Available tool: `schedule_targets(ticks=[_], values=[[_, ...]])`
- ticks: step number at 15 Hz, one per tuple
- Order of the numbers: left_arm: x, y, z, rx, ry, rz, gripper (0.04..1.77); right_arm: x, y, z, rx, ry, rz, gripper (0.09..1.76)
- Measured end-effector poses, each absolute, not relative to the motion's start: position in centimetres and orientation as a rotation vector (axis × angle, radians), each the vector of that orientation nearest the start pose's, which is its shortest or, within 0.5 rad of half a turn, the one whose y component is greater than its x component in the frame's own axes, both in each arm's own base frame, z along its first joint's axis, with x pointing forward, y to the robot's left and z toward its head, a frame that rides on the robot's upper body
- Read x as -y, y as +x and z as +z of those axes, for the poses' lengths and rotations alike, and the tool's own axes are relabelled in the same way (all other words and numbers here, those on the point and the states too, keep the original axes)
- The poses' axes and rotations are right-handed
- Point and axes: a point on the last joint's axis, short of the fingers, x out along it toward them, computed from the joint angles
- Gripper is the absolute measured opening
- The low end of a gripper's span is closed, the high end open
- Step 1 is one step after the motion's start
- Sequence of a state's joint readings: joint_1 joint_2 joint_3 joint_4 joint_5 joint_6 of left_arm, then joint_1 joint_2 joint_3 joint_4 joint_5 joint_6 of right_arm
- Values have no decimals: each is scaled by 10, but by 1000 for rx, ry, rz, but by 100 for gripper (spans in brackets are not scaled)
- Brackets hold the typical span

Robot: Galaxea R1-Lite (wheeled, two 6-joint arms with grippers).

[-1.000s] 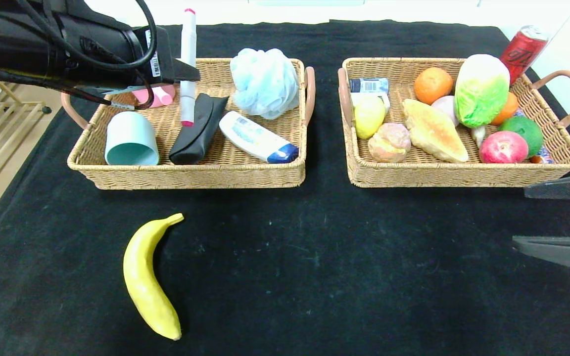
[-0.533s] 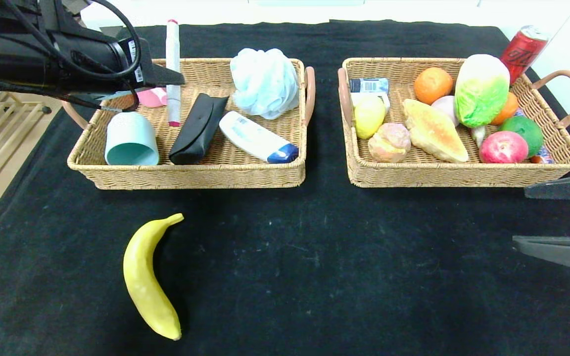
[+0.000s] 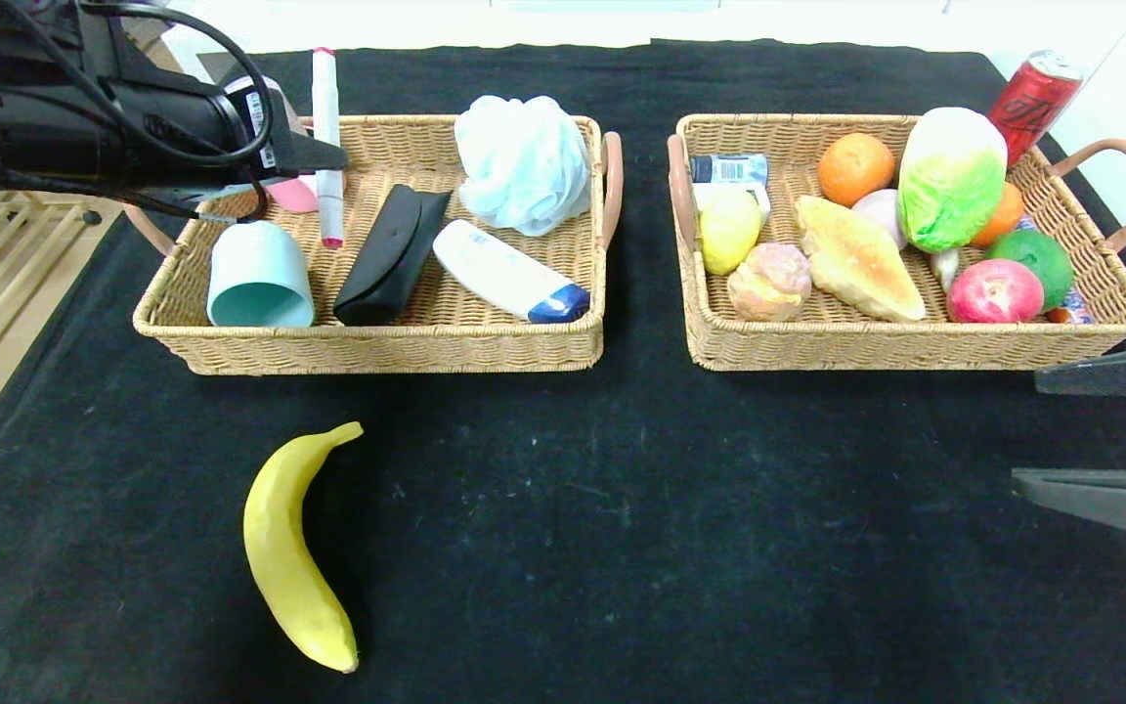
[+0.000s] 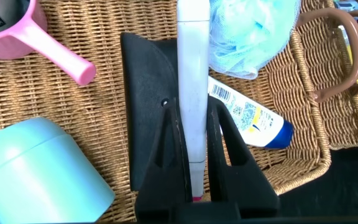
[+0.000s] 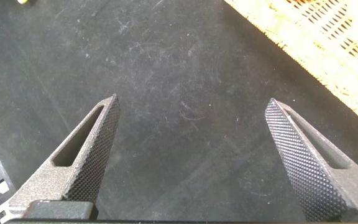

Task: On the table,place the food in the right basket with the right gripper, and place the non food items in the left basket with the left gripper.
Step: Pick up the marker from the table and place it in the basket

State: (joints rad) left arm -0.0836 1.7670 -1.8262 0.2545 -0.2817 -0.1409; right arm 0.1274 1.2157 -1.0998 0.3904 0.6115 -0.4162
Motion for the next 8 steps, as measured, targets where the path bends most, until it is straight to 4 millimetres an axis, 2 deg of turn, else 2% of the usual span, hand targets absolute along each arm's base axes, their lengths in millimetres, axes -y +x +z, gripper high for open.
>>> schedule_targets(ticks=[3,5,8], values=[[33,327,361,-219,-159,-351,74,-34,161,288,-343,-265,812,171],[33,327,361,-218,-159,-350,96,-34,161,289,-341,-265,812,171],[33,327,360,-220,-159,-349,120,-33,161,289,-340,-266,812,171]])
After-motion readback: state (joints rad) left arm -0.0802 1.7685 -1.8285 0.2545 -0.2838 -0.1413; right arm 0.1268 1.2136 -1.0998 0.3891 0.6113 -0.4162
